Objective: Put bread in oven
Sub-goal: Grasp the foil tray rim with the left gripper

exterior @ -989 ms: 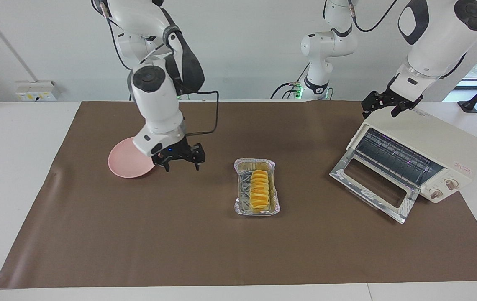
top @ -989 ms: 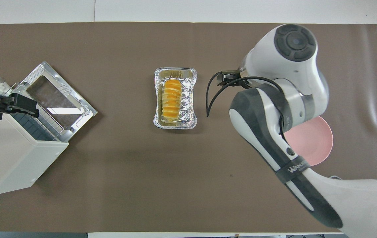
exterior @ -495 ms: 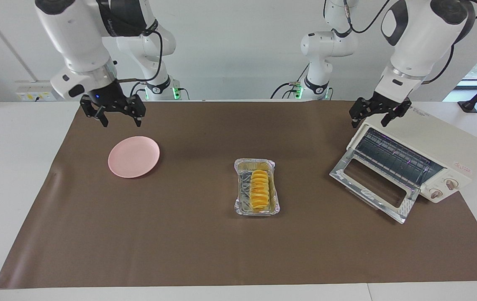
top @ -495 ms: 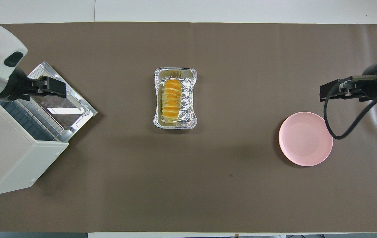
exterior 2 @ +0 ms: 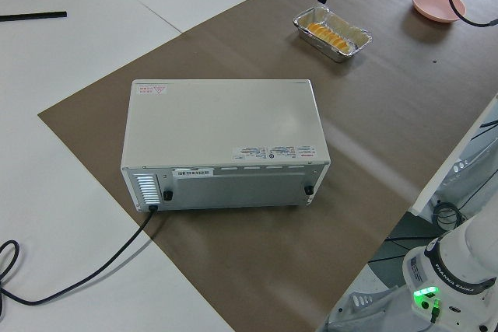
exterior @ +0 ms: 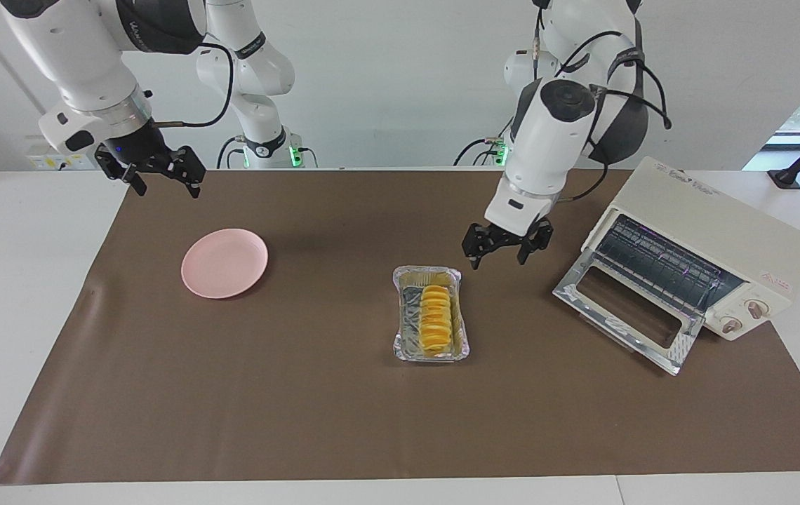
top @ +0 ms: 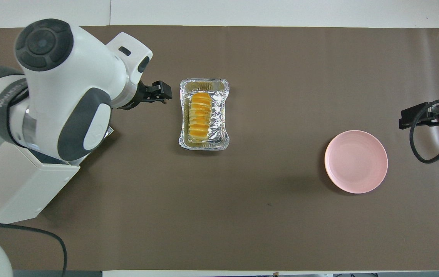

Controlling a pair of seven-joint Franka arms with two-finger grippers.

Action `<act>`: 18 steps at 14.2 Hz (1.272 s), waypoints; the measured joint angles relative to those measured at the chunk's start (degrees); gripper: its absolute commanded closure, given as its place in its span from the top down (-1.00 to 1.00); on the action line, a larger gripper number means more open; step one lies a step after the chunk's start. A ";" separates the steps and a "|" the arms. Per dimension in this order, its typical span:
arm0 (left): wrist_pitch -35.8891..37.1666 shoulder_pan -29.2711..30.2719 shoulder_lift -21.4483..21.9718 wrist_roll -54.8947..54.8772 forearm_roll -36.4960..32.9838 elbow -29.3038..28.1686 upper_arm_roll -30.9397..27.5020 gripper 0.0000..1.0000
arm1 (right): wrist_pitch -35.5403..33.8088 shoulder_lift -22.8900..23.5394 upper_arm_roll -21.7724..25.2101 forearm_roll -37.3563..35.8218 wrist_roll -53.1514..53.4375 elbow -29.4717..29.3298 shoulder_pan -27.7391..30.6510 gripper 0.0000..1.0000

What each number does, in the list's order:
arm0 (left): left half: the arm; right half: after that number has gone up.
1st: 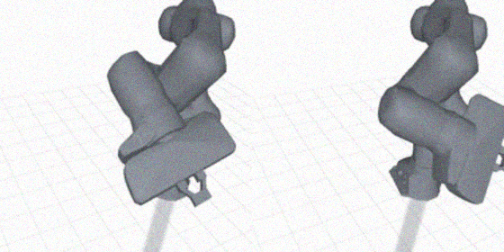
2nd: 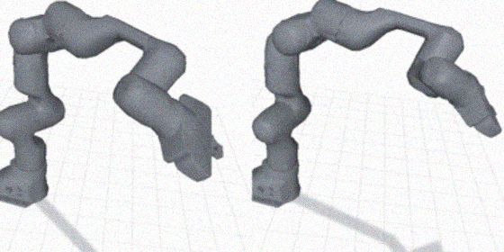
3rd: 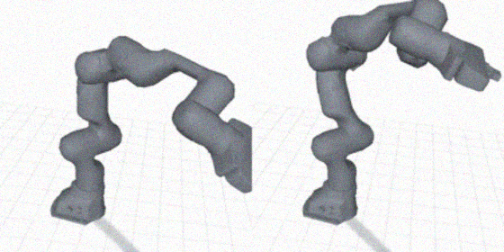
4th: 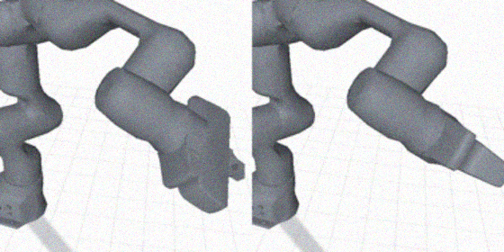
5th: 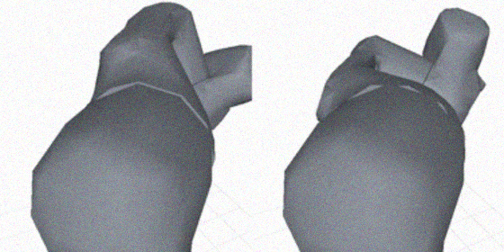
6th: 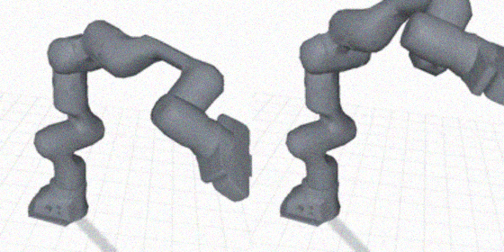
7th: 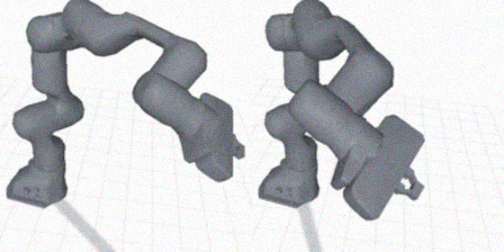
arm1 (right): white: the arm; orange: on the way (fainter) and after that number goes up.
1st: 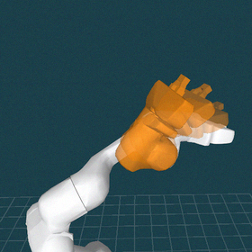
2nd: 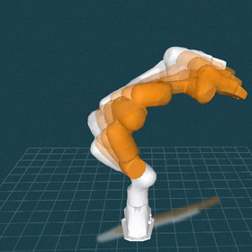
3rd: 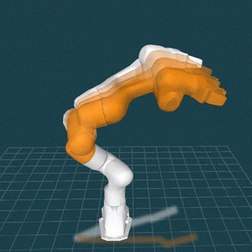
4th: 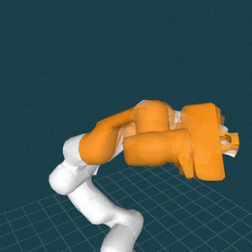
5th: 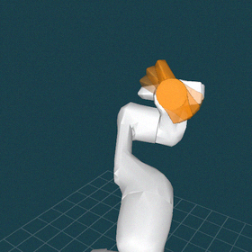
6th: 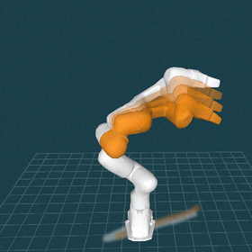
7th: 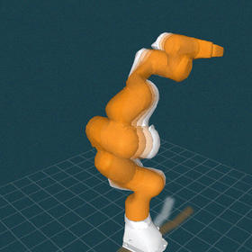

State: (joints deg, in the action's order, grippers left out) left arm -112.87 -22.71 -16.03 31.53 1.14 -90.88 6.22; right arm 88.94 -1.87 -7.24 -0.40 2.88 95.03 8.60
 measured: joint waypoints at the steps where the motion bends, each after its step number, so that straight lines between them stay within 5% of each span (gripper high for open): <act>1: -0.98 -1.15 -1.66 0.04 -0.45 0.37 -0.03 1.00 | 0.09 0.14 -0.07 0.00 0.00 0.02 0.00 1.00; 4: -1.89 -3.93 -7.53 0.17 -2.17 5.27 -0.09 1.00 | 0.42 0.46 -0.09 0.00 0.00 0.02 0.00 1.00; 6: -2.15 -8.95 -16.92 1.22 -2.26 14.04 -2.04 1.00 | 0.63 0.68 -0.09 0.00 0.00 0.02 0.00 1.00; 8: -3.21 -12.21 -21.17 3.06 -2.26 17.35 -3.19 1.00 | 1.01 0.71 -0.05 0.00 0.00 0.02 0.02 1.00; 18: -5.65 -13.93 -24.51 8.23 -1.48 17.79 -3.37 1.00 | 1.08 0.73 -0.01 -0.06 -2.95 0.02 0.03 1.00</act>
State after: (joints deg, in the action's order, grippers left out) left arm -118.52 -36.64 -40.54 39.77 -0.34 -73.09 2.85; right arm 90.02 -1.14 -7.25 -0.46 -0.08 95.05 8.63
